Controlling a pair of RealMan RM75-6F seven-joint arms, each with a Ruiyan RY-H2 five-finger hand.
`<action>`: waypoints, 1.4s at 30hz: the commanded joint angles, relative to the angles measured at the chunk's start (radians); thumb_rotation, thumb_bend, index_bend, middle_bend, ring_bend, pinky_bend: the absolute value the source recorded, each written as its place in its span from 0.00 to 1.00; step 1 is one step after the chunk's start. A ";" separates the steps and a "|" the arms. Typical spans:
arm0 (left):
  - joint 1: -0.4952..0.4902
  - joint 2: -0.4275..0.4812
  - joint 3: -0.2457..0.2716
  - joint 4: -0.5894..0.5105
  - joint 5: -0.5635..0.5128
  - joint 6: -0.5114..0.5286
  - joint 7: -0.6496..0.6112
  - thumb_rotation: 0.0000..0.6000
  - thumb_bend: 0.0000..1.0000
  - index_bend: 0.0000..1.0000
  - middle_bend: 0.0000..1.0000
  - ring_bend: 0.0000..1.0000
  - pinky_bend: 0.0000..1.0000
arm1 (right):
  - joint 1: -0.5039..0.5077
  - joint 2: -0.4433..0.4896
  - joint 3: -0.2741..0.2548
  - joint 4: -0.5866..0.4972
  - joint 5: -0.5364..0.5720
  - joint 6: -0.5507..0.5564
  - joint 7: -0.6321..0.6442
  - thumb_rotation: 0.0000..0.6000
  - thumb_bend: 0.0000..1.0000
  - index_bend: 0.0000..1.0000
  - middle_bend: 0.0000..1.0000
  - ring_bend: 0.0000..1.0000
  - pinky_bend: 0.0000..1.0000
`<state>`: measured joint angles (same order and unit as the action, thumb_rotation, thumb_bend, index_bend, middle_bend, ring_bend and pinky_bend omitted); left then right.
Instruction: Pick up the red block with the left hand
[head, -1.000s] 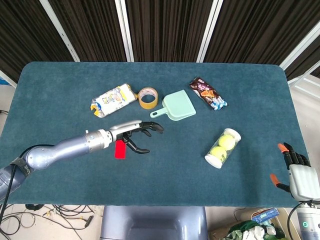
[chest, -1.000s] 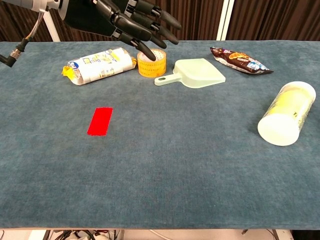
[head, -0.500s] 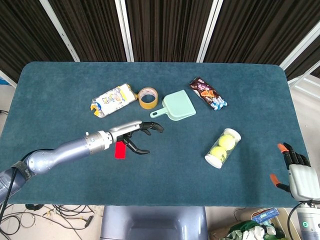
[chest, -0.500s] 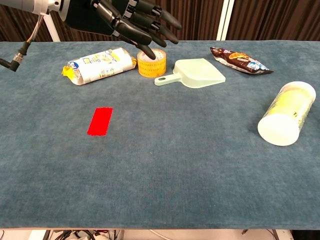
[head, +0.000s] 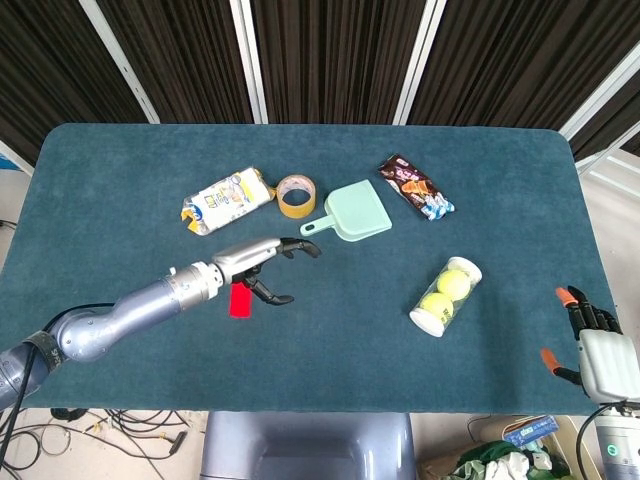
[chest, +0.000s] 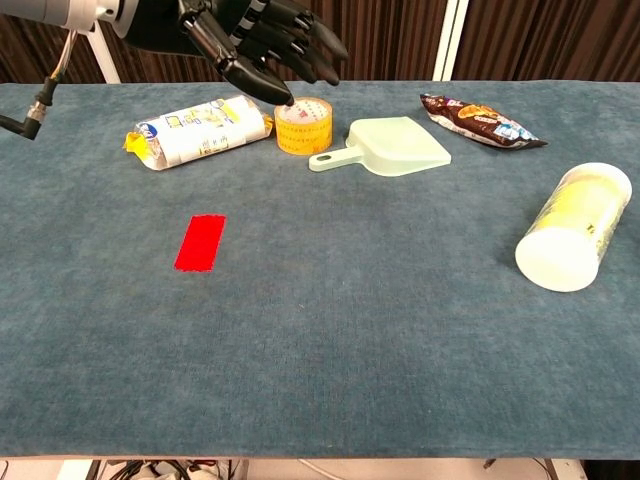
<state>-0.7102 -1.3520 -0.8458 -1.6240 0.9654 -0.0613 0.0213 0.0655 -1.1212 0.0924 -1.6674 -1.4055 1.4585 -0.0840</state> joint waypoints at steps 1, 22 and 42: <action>-0.021 0.015 0.102 -0.002 0.136 0.195 0.099 1.00 0.28 0.17 0.19 0.08 0.18 | -0.001 0.001 0.000 -0.002 0.001 0.001 0.002 1.00 0.19 0.12 0.07 0.18 0.18; -0.173 -0.063 0.413 0.250 0.031 0.609 0.417 1.00 0.30 0.31 0.60 0.57 0.61 | -0.001 -0.002 0.000 -0.003 0.004 -0.001 -0.004 1.00 0.19 0.13 0.07 0.19 0.19; -0.407 -0.125 0.664 0.338 -0.373 0.555 0.538 1.00 0.31 0.43 0.82 0.76 0.74 | 0.001 0.002 0.003 -0.002 0.009 -0.006 0.007 1.00 0.19 0.12 0.07 0.19 0.19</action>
<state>-1.0945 -1.4642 -0.2075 -1.2940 0.6261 0.4978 0.5564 0.0664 -1.1195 0.0948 -1.6698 -1.3968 1.4523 -0.0776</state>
